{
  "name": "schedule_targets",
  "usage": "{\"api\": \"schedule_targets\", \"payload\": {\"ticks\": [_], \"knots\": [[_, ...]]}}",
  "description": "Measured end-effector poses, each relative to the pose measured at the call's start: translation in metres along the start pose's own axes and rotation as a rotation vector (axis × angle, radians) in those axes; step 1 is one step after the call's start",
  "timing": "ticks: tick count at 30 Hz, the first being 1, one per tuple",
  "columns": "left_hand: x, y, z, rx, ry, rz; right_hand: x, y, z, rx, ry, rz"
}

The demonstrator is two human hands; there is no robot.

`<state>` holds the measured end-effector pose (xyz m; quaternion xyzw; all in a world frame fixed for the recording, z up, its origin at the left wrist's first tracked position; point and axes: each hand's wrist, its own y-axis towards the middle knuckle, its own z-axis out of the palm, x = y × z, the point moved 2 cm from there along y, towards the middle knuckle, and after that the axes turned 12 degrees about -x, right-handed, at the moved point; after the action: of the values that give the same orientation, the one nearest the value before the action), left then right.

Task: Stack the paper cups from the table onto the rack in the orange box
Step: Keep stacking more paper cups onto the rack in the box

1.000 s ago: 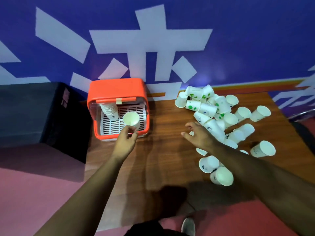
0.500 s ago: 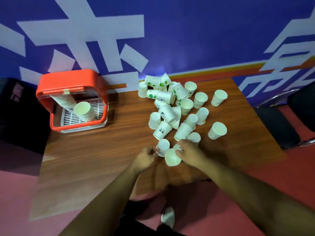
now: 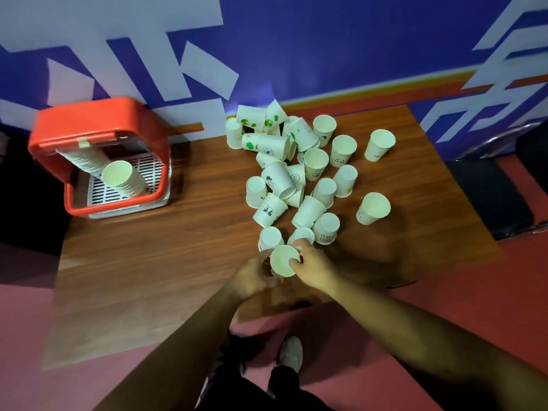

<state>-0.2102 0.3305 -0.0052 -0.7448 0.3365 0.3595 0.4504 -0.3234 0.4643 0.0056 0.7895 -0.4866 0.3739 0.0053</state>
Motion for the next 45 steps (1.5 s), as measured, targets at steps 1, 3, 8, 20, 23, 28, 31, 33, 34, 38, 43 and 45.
{"api": "schedule_targets", "payload": {"ticks": [1, 3, 8, 20, 23, 28, 31, 33, 34, 38, 43, 45], "knots": [[0.002, -0.004, -0.002, -0.009, -0.007, 0.010, 0.001, 0.000, -0.001, -0.002, 0.051, 0.018], [0.005, -0.010, -0.010, -0.072, 0.051, 0.048, 0.007, -0.001, -0.005, 0.027, 0.237, 0.108], [0.012, -0.024, -0.044, -0.208, -0.065, 0.048, 0.048, -0.002, -0.019, 0.182, 0.500, 0.190], [0.040, -0.060, -0.119, -0.524, -0.228, -0.100, 0.078, 0.052, 0.019, -0.055, -0.746, -0.530], [0.051, -0.069, -0.125, -0.557, -0.257, -0.104, 0.078, 0.053, 0.027, -0.027, -0.781, -0.565], [0.053, -0.077, -0.133, -0.585, -0.312, -0.142, 0.101, 0.048, 0.021, 0.012, -0.509, -0.493], [0.043, -0.082, -0.144, -0.590, -0.396, -0.148, 0.130, 0.049, 0.004, -0.016, -0.191, -0.392], [0.031, -0.084, -0.154, -0.572, -0.488, -0.107, 0.151, 0.052, -0.009, -0.038, 0.037, -0.229], [0.025, -0.084, -0.159, -0.560, -0.558, -0.091, 0.160, 0.054, -0.012, -0.034, 0.160, -0.155], [-0.001, -0.086, -0.179, -0.498, -0.773, -0.030, 0.191, 0.047, -0.010, 0.095, 0.439, -0.015], [-0.009, -0.091, -0.207, -0.510, -0.876, 0.028, 0.230, 0.029, 0.008, 0.359, 0.579, 0.077], [-0.005, -0.090, -0.222, -0.509, -0.890, 0.043, 0.245, 0.029, 0.017, 0.407, 0.583, 0.094]]}}
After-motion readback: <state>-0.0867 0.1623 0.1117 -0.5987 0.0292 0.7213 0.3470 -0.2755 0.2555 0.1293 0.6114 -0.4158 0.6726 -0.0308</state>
